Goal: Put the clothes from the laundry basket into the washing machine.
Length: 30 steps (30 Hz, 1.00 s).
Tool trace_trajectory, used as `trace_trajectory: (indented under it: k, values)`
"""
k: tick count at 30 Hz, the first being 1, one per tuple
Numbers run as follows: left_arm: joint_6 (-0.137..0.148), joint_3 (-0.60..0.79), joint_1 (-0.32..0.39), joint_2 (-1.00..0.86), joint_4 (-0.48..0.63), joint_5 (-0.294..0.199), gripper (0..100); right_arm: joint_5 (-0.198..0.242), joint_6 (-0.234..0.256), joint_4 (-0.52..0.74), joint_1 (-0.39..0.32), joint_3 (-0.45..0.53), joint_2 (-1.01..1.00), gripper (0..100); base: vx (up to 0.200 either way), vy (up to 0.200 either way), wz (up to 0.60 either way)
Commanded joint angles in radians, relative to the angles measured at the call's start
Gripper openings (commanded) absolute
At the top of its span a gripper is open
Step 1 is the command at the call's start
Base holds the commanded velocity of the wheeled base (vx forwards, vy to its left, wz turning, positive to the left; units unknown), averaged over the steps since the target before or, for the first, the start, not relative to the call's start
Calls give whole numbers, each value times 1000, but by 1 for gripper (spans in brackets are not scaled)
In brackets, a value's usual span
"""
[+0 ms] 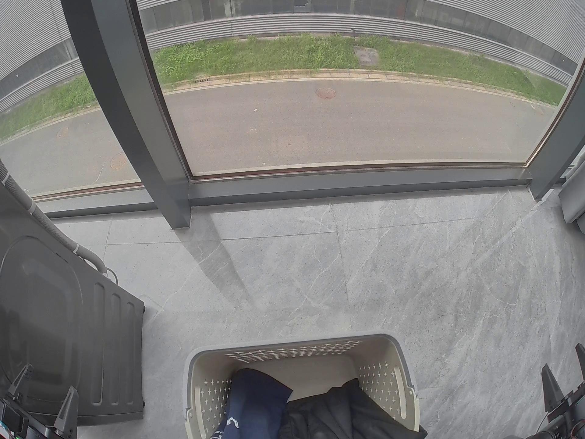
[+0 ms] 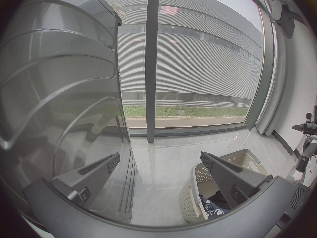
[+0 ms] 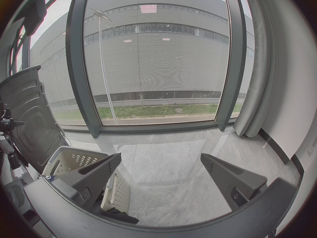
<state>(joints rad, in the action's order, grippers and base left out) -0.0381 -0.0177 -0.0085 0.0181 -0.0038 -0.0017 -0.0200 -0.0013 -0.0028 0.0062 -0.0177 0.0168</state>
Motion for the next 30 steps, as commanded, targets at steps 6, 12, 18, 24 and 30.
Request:
trace_trajectory:
  k: [6,12,18,24,30]
  values:
    - [0,18,-1,-17,-1,0,100,0,0,0,1,16,-17,100,0,0,0]
    - [0,18,-1,-17,-1,0,100,0,0,0,1,16,-17,100,0,0,0]
    - [0,18,-1,-17,-1,0,100,0,0,0,0,16,-17,100,0,0,0]
    - [0,18,1,-17,1,0,100,0,0,0,0,16,-17,100,0,0,0]
    - [0,18,1,-17,-1,0,100,0,0,0,0,16,-17,100,-33,0,0]
